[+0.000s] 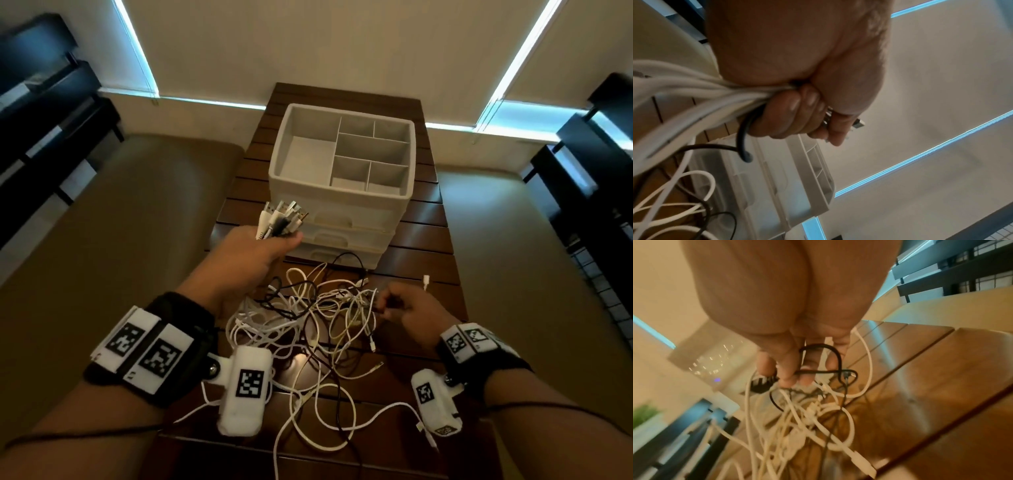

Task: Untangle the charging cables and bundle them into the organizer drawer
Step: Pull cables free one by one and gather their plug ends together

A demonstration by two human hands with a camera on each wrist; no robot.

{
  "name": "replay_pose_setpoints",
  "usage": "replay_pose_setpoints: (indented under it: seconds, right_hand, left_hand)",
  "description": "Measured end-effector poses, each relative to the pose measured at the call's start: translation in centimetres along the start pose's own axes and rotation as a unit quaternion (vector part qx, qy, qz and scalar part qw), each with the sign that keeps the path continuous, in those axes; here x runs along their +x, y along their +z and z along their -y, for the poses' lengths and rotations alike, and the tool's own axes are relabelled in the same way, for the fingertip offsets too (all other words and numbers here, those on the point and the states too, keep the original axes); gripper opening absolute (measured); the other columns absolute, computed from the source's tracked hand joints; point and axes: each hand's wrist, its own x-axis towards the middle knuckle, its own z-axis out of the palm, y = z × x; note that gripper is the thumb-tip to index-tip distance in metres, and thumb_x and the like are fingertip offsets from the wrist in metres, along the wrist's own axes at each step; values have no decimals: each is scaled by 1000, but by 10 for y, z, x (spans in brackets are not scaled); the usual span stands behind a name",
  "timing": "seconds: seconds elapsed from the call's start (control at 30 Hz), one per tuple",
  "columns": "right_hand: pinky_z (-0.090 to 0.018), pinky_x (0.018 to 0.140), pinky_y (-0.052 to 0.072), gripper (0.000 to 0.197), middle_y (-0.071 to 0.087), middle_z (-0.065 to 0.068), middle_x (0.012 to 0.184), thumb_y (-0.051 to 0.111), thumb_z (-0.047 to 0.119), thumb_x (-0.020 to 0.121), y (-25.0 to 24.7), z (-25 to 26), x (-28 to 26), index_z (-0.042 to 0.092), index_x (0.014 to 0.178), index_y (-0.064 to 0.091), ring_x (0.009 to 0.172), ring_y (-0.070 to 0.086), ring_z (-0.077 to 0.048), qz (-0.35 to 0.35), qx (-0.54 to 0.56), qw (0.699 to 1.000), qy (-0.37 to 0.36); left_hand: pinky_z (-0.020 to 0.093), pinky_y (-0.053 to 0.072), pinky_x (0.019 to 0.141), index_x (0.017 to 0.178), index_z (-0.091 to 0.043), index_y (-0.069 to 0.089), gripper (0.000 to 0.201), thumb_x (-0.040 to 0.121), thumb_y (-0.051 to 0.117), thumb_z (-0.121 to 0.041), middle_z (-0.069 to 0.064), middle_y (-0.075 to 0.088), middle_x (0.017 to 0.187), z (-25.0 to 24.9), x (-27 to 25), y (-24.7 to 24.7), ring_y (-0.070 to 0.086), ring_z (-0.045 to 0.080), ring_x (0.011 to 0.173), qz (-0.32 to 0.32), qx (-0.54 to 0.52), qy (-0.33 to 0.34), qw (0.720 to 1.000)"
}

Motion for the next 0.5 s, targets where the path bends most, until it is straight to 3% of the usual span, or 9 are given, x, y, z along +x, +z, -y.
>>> replay_pose_setpoints:
  seconds: [0.1,0.2,0.3,0.4,0.5]
  right_hand:
    - [-23,72,48,26,66,2,90,55,-2,87,-14,18,-2,22,90,64,82,61,-12,39,28,999,16]
    - [-21,70,47,23,65,6,96,50,11,93,-24,39,2,20,98,71,84,60,-8,65,-111,991,32]
    - [-21,70,39,26,57,10,86,45,15,96,-26,60,3,18,101,70,80,53,-7,100,-197,975,20]
    - [-13,63,41,30,62,12,84,48,5,93,-32,71,0,24,91,70,74,56,-3,127,-117,985,26]
    - [-13,68,45,33,69,12,89,53,-2,90,-43,77,-5,25,98,71,79,61,-1,130,-11,991,11]
  left_hand:
    - [24,19,46,68,-16,55,30,90,66,-34,-9,36,45,4,2,8,25,9,40,6,-8,3,1000]
    - [22,18,44,65,-16,55,32,89,67,-34,-8,34,45,5,4,13,24,9,40,16,-4,4,1000]
    - [24,19,45,63,-18,55,33,89,67,-33,-7,35,47,4,4,17,25,10,42,29,1,7,1000]
    - [23,21,45,61,-19,54,33,89,67,-32,-7,35,47,4,5,18,26,9,41,14,-6,9,1000]
    - [22,21,43,63,-19,52,33,90,67,-30,-8,33,46,9,10,16,26,9,39,-5,-32,9,999]
